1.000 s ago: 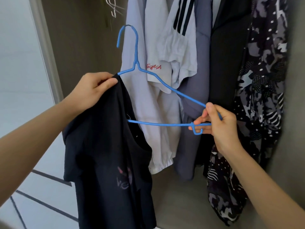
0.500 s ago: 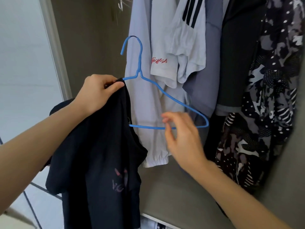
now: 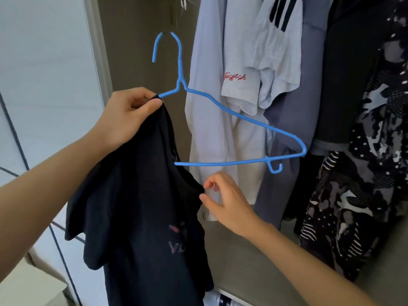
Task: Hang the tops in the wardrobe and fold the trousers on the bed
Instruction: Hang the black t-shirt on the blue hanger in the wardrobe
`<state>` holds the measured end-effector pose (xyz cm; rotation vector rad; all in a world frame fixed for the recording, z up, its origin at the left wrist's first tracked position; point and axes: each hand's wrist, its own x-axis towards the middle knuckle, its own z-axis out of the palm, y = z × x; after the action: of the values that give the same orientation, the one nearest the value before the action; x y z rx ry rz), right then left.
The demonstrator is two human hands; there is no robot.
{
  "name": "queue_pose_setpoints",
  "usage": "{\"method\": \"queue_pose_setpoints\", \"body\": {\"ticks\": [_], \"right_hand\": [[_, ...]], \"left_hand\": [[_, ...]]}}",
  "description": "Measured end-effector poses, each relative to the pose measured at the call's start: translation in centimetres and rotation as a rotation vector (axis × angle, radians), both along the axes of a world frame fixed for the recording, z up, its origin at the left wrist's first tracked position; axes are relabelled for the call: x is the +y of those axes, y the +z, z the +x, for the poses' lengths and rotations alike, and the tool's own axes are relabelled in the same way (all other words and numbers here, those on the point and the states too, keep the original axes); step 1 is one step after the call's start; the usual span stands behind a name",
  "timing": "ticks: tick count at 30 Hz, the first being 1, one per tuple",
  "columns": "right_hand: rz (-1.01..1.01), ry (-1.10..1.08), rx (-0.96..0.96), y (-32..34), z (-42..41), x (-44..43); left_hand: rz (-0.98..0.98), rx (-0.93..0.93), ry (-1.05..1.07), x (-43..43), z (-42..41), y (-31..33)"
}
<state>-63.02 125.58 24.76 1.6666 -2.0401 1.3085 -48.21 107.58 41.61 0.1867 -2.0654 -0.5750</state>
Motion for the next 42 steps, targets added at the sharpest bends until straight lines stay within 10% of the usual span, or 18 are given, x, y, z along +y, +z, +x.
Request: {"method": "queue_pose_setpoints", "body": {"ticks": [7, 14, 32, 39, 42], "right_hand": [[0.472, 0.037, 0.282, -0.3, -0.9, -0.2], [0.046, -0.198, 0.346, 1.4, -7.6, 5.3], [-0.093, -0.159, 0.334, 10.0, -3.1, 3.4], [0.068, 0.171, 0.364, 10.2, 2.3, 0.2], [-0.208, 0.028, 0.297, 11.2, 1.0, 1.5]], "left_hand": [[-0.013, 0.005, -0.046, 0.0, 1.2, 0.2], [-0.045, -0.139, 0.063, -3.2, 4.2, -1.1], [-0.374, -0.213, 0.286, -2.2, 2.9, -3.9], [-0.025, -0.172, 0.018, -1.6, 1.6, -4.3], [0.085, -0.097, -0.009, -2.2, 2.6, -4.0]]}}
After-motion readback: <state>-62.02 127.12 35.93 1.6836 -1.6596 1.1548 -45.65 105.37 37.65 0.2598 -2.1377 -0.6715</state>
